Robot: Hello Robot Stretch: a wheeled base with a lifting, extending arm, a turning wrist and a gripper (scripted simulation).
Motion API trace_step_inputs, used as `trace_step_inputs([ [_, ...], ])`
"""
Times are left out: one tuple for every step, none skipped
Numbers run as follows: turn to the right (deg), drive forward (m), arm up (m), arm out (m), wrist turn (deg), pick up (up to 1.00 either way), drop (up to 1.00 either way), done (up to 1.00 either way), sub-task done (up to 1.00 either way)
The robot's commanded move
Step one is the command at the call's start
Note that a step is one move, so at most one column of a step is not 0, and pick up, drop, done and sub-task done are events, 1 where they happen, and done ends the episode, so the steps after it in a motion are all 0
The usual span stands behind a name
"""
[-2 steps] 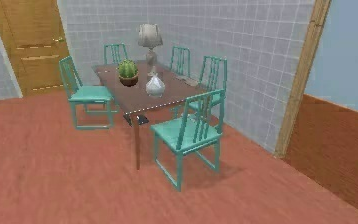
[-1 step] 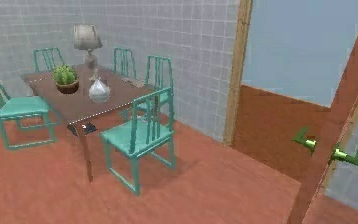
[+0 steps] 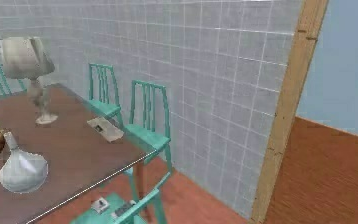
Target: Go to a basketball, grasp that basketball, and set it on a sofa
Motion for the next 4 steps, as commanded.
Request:
trace_step_inputs([
  [39.0,0.00,0.00,0.00,0.0,0.00,0.00,0.00,0.00],
  [0.0,0.45,0.00,0.00,0.0,0.00,0.00,0.00,0.00],
  [18.0,0.00,0.00,0.00,0.0,0.00,0.00,0.00,0.00],
  [3.0,0.00,0.00,0.00,0.0,0.00,0.00,0.00,0.00],
])
